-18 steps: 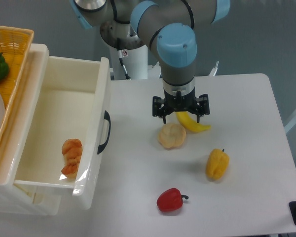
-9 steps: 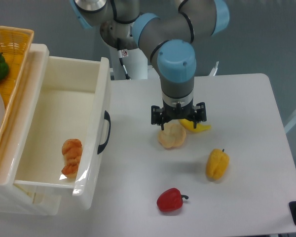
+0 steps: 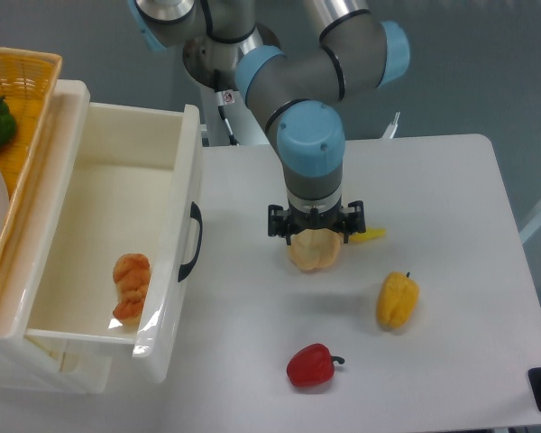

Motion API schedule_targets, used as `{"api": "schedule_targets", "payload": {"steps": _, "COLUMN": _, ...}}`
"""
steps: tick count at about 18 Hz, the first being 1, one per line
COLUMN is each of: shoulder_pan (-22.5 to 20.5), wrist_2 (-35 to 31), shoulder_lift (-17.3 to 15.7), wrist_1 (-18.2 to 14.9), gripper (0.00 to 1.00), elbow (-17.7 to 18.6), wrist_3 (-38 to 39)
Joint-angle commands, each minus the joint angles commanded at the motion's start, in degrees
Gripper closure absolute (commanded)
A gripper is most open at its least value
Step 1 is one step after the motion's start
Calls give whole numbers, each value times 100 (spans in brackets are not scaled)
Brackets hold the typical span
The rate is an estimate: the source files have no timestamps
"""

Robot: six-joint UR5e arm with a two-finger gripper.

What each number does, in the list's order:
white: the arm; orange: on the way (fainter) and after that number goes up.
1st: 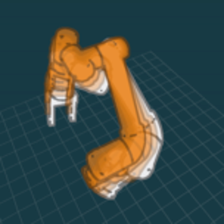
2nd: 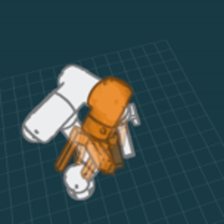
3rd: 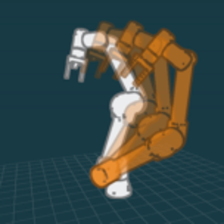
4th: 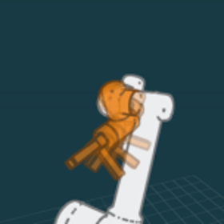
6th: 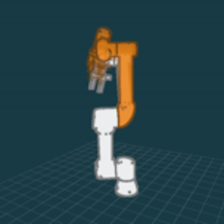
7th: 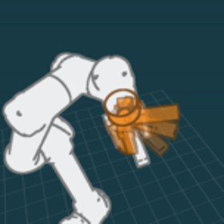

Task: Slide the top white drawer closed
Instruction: 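Move the gripper toward the open drawer's black handle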

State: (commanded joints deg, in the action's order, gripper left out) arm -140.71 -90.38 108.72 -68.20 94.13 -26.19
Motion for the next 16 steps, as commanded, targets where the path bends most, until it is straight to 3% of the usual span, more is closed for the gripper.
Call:
{"api": "schedule_targets", "payload": {"steps": 7, "shoulder_pan": -53, "wrist_2": 739, "shoulder_lift": 62, "wrist_1": -35, "gripper": 0, "elbow": -35, "wrist_3": 246}}
{"api": "schedule_targets", "payload": {"steps": 16, "shoulder_pan": 61, "wrist_2": 995, "shoulder_lift": 237, "wrist_1": -9, "gripper": 0, "elbow": -18, "wrist_3": 378}}
